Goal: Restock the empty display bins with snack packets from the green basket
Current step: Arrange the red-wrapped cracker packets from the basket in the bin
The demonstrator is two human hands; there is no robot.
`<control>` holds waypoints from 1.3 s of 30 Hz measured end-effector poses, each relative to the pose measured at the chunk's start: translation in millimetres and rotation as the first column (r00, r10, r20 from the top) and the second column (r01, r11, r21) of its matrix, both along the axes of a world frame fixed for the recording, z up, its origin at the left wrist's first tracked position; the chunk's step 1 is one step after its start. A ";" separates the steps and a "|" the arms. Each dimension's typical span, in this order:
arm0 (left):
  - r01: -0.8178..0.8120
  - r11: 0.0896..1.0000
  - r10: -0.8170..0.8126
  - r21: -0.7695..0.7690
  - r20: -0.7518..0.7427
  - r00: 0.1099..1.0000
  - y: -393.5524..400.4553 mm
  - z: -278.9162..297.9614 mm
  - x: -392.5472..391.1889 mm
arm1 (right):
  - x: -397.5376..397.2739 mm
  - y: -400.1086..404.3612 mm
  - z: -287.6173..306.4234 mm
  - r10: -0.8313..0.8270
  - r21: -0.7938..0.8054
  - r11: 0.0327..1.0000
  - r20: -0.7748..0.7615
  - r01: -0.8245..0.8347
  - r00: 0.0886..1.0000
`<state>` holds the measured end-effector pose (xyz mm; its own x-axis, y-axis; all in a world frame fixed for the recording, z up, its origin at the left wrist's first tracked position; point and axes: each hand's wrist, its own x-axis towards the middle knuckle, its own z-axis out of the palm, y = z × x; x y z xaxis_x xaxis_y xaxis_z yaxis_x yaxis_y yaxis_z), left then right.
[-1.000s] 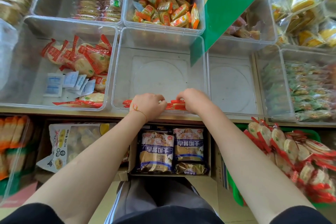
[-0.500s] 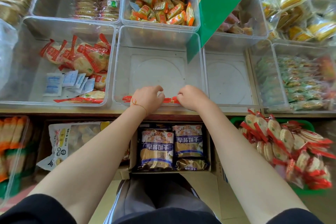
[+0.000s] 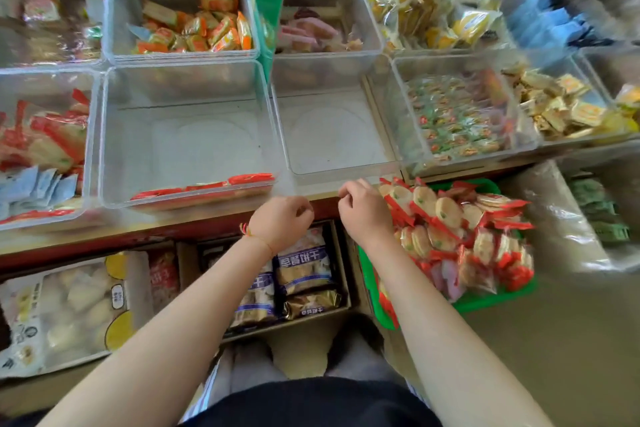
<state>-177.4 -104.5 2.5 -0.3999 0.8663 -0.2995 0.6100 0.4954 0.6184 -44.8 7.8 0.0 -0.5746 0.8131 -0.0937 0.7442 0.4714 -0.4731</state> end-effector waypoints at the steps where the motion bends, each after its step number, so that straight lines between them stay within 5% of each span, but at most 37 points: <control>1: 0.006 1.000 -0.005 -0.027 0.025 1.000 11.5 -1.8 13.3 | 16.3 15.3 -6.3 -0.001 0.013 1.000 0.051 0.000 0.999; 8: -0.150 0.980 0.168 -0.133 0.139 0.976 99.0 -28.8 113.5 | 130.4 132.4 -34.3 0.116 -0.101 0.991 0.393 -0.082 0.912; 13: -0.217 0.961 0.240 -0.169 0.133 0.961 140.8 -40.5 164.6 | 175.6 177.9 -46.6 0.240 -0.314 0.944 0.439 -0.102 0.866; 26: -0.251 0.940 0.284 -0.232 0.122 0.951 162.2 -49.2 188.8 | 190.6 195.4 -49.0 0.148 -0.276 0.955 0.121 -0.110 0.982; 30: -0.306 0.914 0.282 -0.266 -0.125 0.951 165.0 -37.7 193.9 | 204.3 212.3 -13.5 0.055 -0.360 0.931 -0.014 -0.057 0.998; 32: -0.343 0.924 0.320 -0.171 -0.148 0.936 168.5 -26.0 197.0 | 213.1 216.9 4.3 -0.085 -0.523 0.852 -0.149 -0.006 0.985; 34: -0.391 0.919 0.394 -0.056 0.060 0.917 172.7 -13.3 196.8 | 217.3 217.5 14.6 -0.296 -0.768 0.640 -0.260 -0.011 0.919; 37: -0.525 0.847 0.447 -0.085 0.650 0.615 178.3 10.9 196.3 | 214.1 213.5 11.6 -0.471 -0.940 0.321 -0.261 -0.112 0.843; 39: -0.550 0.831 0.416 -0.085 0.753 0.511 178.1 21.5 197.3 | 204.9 204.0 10.5 -0.442 -0.956 0.242 -0.259 -0.164 0.859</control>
<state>19.9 73.6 23.9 -0.4831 0.6642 -0.5704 -0.3695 0.4360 0.8206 160.1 211.9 10.5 -0.6721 0.3700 -0.6413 0.3321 -0.6235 -0.7078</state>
